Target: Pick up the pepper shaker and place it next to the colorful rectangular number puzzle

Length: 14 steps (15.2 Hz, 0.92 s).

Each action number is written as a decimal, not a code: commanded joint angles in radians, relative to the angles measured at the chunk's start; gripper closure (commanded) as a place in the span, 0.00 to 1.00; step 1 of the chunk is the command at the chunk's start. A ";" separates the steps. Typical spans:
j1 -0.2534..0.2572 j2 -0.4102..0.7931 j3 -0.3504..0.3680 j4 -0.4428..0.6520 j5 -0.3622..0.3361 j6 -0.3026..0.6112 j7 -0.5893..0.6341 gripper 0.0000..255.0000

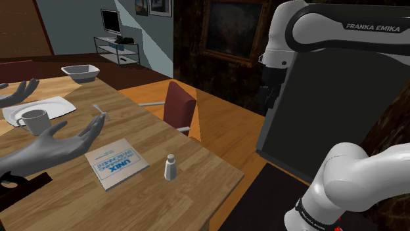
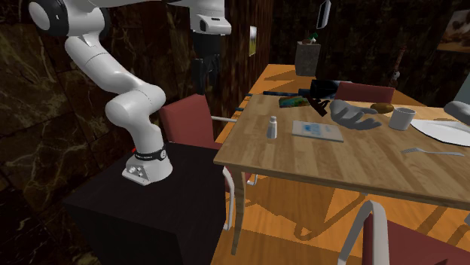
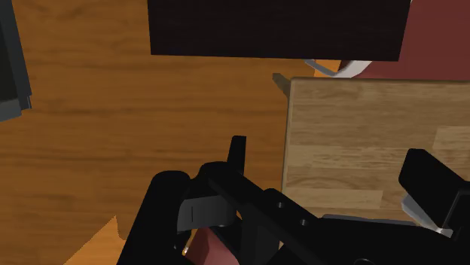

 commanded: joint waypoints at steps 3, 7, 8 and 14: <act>0.016 0.035 0.025 -0.014 0.025 0.053 0.025 0.00; 0.047 0.119 0.073 -0.028 0.072 0.160 0.071 0.00; 0.055 0.142 0.085 -0.028 0.082 0.186 0.082 0.00; 0.097 0.302 0.155 -0.002 0.135 0.339 0.143 0.00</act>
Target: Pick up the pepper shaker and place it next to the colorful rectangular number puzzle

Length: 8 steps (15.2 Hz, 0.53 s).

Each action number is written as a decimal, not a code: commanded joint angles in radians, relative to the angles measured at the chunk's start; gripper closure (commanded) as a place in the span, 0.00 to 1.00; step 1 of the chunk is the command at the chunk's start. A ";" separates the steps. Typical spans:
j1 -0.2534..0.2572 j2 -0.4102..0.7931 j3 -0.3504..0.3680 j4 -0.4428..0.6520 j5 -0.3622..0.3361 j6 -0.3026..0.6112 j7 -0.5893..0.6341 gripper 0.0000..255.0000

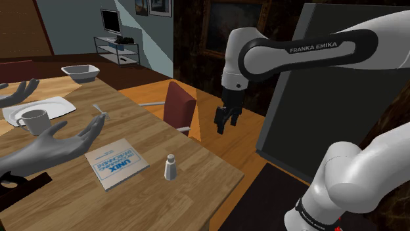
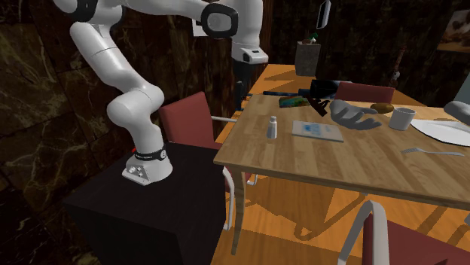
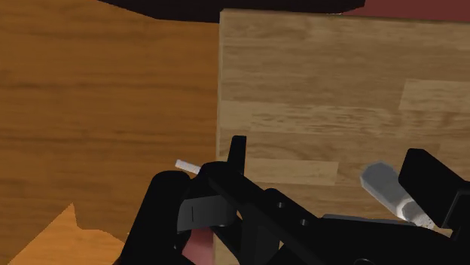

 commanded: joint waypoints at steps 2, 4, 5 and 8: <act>0.019 0.081 0.032 0.025 0.020 0.067 0.029 0.00; 0.031 0.142 0.054 0.049 0.029 0.112 0.050 0.00; 0.037 0.173 0.065 0.063 0.032 0.133 0.060 0.00; 0.053 0.270 0.095 0.111 0.036 0.193 0.092 0.00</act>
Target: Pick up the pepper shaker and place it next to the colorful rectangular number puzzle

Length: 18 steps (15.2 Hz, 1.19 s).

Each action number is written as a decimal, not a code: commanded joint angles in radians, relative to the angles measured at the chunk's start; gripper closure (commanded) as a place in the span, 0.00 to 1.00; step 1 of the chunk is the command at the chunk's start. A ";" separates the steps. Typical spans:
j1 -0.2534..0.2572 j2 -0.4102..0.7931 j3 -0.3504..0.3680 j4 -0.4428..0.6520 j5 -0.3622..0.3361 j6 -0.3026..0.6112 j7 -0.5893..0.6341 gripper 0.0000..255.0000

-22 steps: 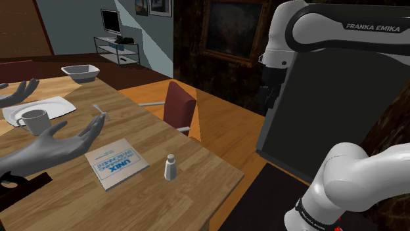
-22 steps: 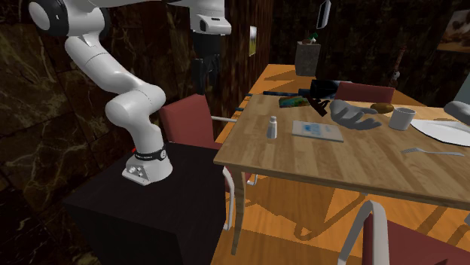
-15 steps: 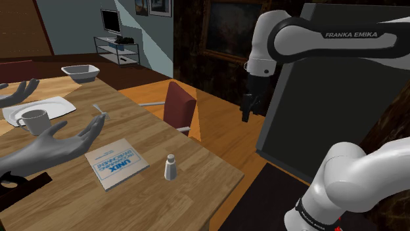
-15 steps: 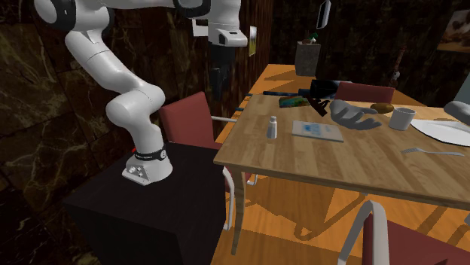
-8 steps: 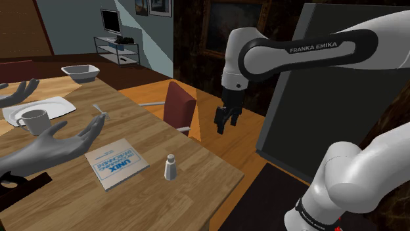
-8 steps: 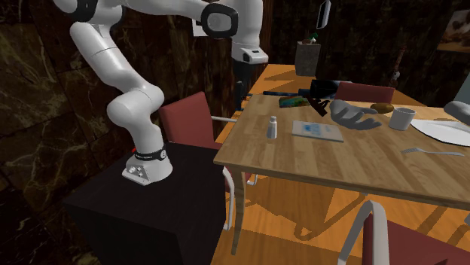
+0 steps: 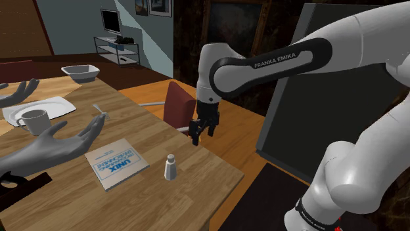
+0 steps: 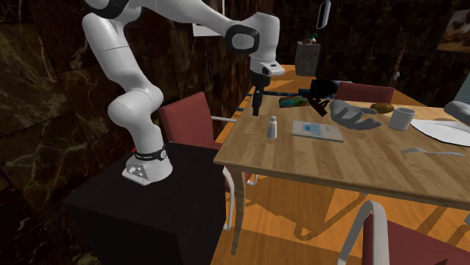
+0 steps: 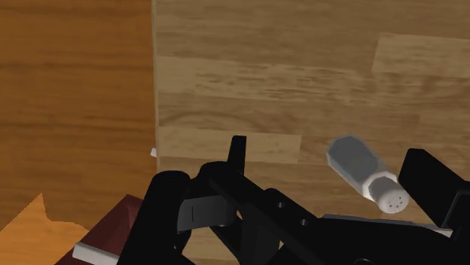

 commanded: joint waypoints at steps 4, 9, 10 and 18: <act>0.030 0.172 0.050 0.105 -0.006 0.086 0.063 0.00; 0.058 0.318 0.079 0.211 -0.032 0.141 0.115 0.00; 0.059 0.324 0.079 0.204 -0.032 0.153 0.116 0.00; 0.066 0.369 0.083 0.165 -0.038 0.237 0.121 0.00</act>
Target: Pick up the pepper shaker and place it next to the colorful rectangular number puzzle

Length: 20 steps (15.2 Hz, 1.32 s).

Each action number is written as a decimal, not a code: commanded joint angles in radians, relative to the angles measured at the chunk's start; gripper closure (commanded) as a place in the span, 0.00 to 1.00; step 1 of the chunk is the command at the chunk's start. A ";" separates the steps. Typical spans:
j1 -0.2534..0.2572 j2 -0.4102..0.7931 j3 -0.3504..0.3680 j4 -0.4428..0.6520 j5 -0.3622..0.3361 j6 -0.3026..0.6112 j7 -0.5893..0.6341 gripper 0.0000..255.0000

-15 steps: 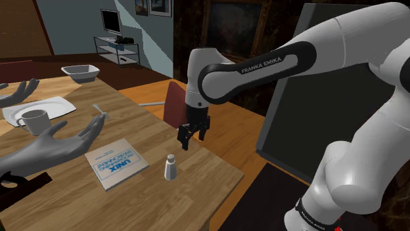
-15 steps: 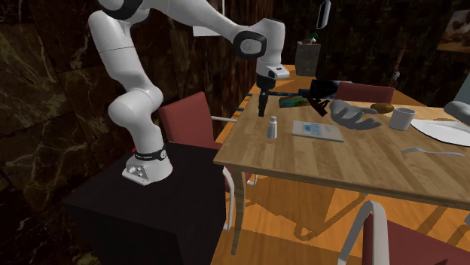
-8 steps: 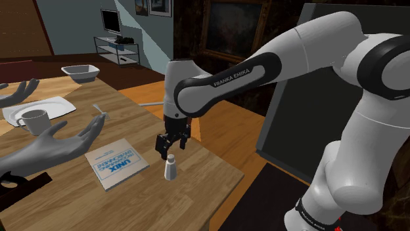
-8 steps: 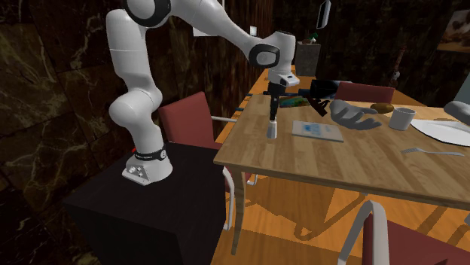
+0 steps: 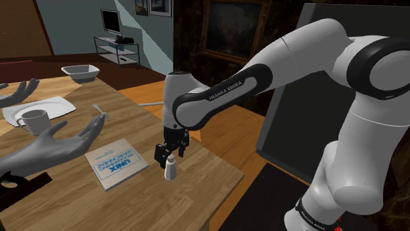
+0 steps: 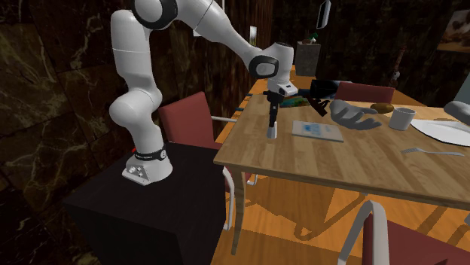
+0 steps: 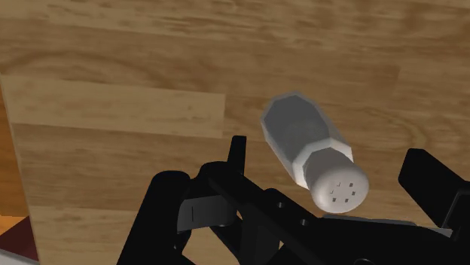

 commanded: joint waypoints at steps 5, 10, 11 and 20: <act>0.000 0.002 0.000 -0.002 0.000 0.005 0.000 0.00; 0.000 0.002 0.000 -0.002 0.000 0.004 0.000 1.00; 0.000 0.002 0.000 -0.002 0.000 0.005 0.000 1.00; -0.002 -0.026 0.000 0.021 0.003 -0.046 0.002 1.00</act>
